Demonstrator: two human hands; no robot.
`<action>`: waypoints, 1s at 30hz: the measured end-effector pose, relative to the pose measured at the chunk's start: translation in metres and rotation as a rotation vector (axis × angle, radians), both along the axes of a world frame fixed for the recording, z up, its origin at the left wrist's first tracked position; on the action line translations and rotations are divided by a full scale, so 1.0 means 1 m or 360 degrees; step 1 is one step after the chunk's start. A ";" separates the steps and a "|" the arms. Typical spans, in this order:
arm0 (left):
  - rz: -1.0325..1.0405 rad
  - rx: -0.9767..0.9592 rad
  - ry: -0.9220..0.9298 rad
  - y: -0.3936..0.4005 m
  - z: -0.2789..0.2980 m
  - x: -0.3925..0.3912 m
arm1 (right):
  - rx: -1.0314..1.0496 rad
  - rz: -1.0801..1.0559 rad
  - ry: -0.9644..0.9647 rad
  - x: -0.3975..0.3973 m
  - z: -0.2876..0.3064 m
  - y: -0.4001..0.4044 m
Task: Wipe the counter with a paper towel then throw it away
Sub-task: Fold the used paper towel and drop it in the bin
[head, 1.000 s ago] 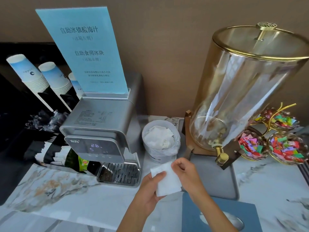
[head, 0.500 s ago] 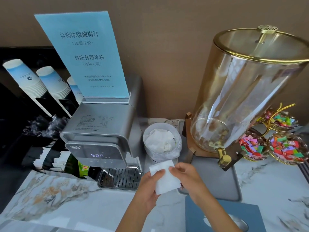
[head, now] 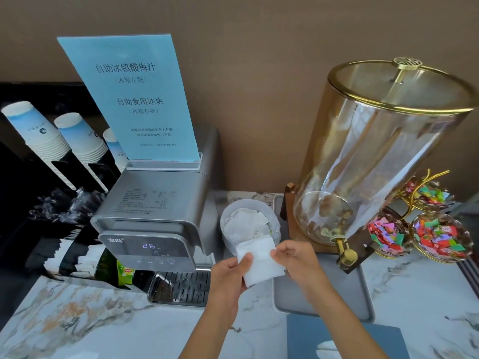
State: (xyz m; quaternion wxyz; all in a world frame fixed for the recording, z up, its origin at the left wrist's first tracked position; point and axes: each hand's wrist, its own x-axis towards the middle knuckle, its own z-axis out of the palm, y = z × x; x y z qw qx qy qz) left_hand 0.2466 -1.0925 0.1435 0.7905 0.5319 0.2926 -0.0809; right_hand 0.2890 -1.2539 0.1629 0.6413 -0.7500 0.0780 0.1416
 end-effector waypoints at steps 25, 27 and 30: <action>0.0098 -0.0205 0.0272 0.026 -0.013 0.002 | -0.1746 0.0107 -0.0382 0.100 -0.001 0.067; 0.0083 -0.0194 0.0272 0.025 -0.014 0.002 | -0.1725 0.0109 -0.0380 0.101 -0.001 0.065; 0.0067 -0.0179 0.0248 0.025 -0.016 0.001 | -0.1638 0.0080 -0.0379 0.099 0.004 0.060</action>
